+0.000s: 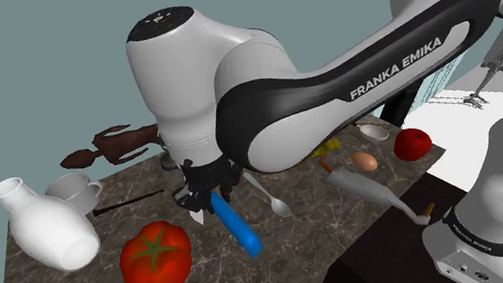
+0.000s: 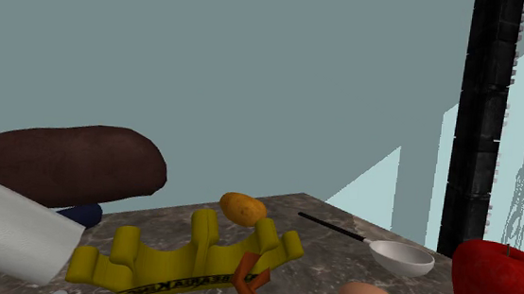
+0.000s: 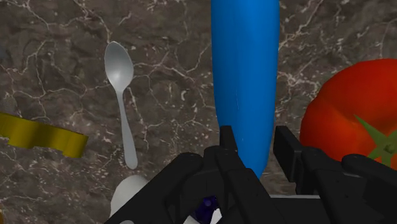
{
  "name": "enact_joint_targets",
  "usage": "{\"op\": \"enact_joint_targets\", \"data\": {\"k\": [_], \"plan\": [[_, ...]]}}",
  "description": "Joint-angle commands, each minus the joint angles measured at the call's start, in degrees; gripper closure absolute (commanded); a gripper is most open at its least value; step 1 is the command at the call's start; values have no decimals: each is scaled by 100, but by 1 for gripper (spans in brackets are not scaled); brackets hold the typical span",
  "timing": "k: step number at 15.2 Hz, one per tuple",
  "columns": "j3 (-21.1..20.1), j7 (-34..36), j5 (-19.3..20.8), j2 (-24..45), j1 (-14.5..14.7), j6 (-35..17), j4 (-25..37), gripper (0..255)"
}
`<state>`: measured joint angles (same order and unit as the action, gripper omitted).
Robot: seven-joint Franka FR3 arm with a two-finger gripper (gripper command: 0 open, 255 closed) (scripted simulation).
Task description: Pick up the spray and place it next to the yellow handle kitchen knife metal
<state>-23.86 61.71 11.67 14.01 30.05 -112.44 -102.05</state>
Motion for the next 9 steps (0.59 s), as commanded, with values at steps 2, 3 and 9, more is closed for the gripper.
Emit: {"op": "enact_joint_targets", "data": {"k": [2,3,9], "plan": [[10,56,47,68,11,-219,-157,255],[15,72,65,95,13,-286,-200,255],[55,183,193,296,35,-707,-446,255]]}}
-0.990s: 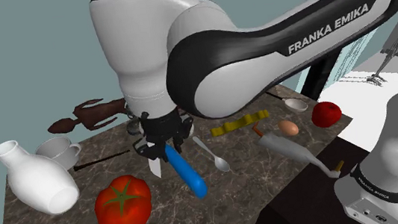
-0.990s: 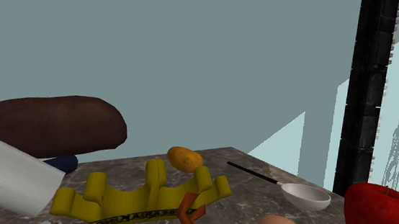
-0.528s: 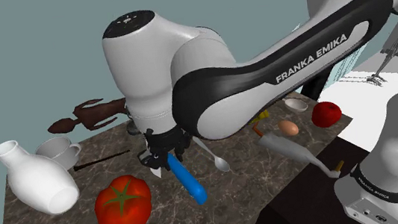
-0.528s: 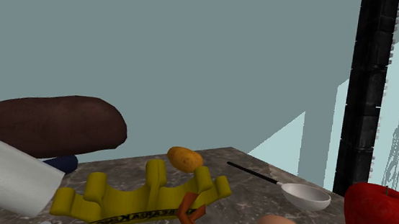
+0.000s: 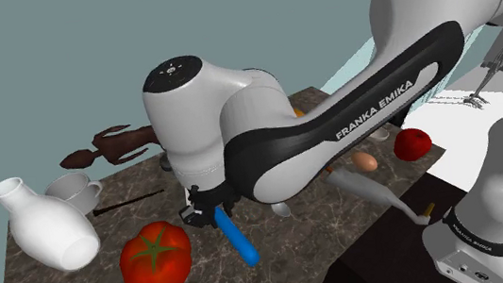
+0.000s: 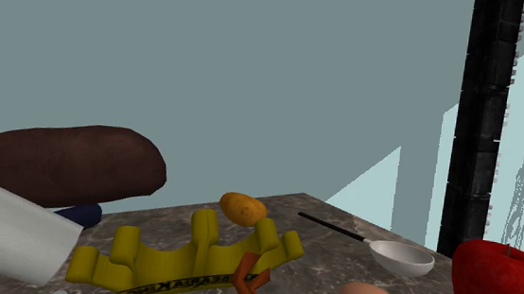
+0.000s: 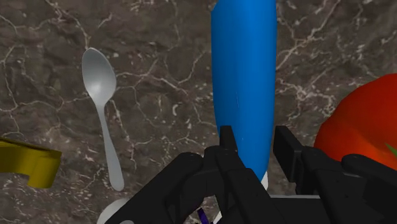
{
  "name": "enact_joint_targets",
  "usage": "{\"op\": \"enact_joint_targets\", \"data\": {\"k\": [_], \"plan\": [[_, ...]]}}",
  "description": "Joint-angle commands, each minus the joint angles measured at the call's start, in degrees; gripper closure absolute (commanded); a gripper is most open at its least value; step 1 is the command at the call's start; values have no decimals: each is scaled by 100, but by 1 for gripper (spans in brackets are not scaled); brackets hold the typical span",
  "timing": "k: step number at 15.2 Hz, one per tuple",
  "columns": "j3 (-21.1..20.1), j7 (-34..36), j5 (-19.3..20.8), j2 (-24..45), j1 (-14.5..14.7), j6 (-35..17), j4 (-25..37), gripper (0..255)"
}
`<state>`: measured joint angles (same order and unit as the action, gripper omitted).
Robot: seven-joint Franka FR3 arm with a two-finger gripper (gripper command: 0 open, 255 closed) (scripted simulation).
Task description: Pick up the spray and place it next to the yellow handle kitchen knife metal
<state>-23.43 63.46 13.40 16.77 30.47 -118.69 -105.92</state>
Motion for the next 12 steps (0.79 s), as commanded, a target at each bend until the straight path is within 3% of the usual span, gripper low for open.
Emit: {"op": "enact_joint_targets", "data": {"k": [1,8,9,12], "plan": [[12,8,19,19,-8,-82,-60,255],[11,9,20,20,-9,-82,-59,255],[12,7,20,19,-11,-90,-67,0],[12,10,23,23,-10,-98,-72,0]]}}
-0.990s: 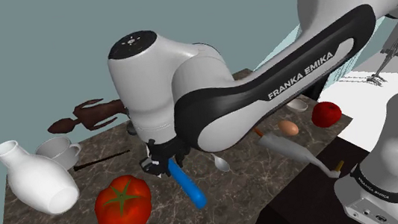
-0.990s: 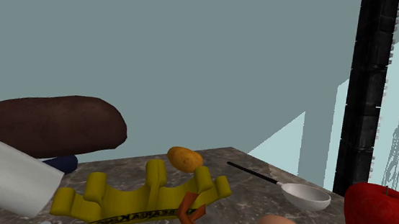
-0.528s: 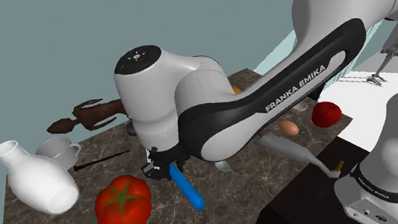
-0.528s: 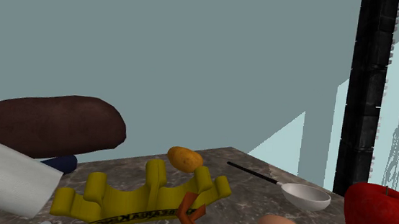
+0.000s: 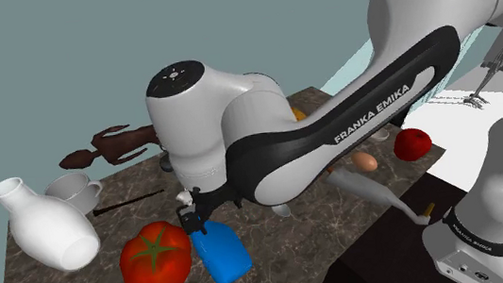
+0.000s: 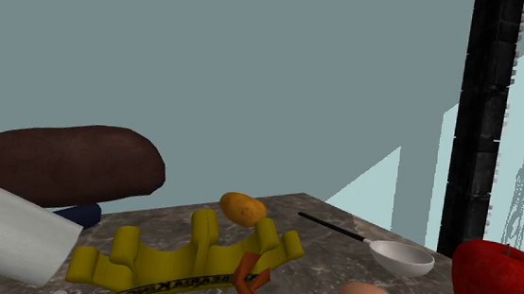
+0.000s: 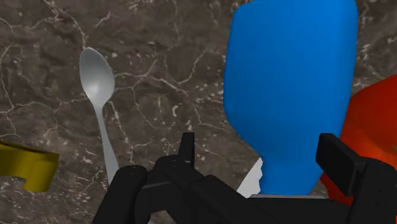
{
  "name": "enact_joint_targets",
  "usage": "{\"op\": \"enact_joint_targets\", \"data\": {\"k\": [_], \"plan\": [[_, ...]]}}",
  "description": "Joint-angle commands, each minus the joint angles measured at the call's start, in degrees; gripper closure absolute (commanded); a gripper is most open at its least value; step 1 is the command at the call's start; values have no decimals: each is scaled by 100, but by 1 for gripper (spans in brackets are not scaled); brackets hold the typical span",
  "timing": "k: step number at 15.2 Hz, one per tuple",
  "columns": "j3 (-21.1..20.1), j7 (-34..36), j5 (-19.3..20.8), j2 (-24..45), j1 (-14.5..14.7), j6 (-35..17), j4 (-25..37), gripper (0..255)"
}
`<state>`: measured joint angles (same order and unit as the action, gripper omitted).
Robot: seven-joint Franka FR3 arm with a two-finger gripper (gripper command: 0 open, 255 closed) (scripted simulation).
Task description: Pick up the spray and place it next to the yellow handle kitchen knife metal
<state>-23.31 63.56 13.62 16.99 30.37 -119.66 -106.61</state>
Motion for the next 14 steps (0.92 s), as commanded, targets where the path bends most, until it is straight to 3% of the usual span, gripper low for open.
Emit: {"op": "enact_joint_targets", "data": {"k": [1,6,14], "plan": [[0,1,1,3,1,-1,-1,0],[-71,-109,-167,-248,7,656,431,0],[-71,-109,-166,-248,7,654,430,0]]}}
